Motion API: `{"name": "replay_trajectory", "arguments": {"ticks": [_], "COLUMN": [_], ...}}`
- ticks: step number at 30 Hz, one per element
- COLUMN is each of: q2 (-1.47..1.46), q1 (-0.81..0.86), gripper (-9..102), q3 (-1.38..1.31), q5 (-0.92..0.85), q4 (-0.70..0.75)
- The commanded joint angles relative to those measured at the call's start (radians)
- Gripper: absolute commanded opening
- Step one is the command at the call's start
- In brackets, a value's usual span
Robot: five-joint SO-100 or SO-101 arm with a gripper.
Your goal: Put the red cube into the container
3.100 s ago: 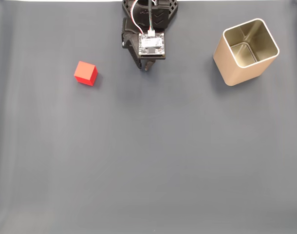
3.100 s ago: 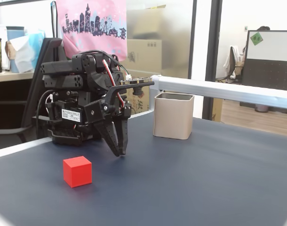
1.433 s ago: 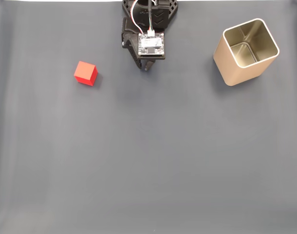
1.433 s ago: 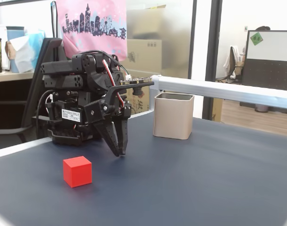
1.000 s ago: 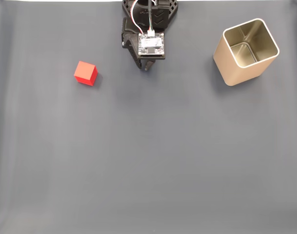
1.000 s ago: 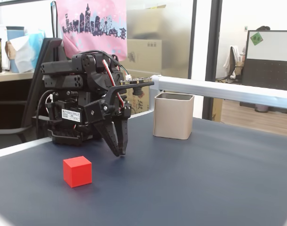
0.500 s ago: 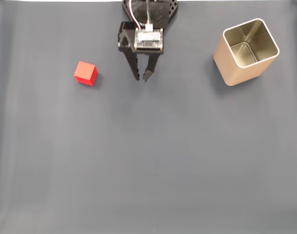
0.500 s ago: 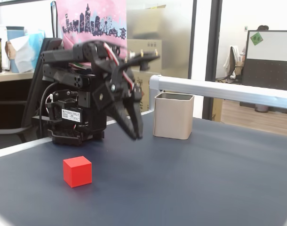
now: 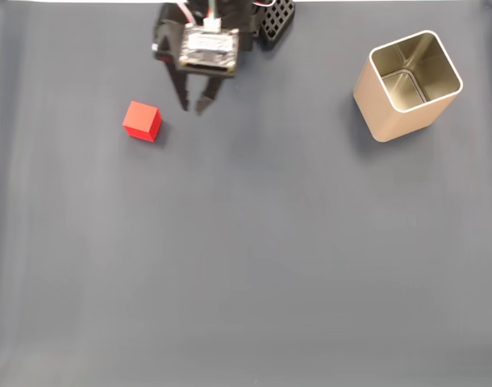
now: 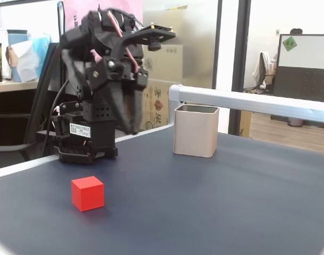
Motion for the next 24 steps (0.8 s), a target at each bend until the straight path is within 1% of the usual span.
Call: {"name": "replay_trajectory", "arguments": {"ticks": [1,7,13,20,24], "q2": [-0.067,-0.176,-0.264,-0.368,-0.407], "q1": [0.115,0.284,0.373,0.399,0.428], "gripper": [5,19,30,35,39], "q3": [-0.124,-0.195,-0.210,-0.195,-0.155], "q5": [-0.100,-0.196,-0.212,-0.179,-0.195], "q4": [0.015,0.009,0.006,-0.037,-0.140]}}
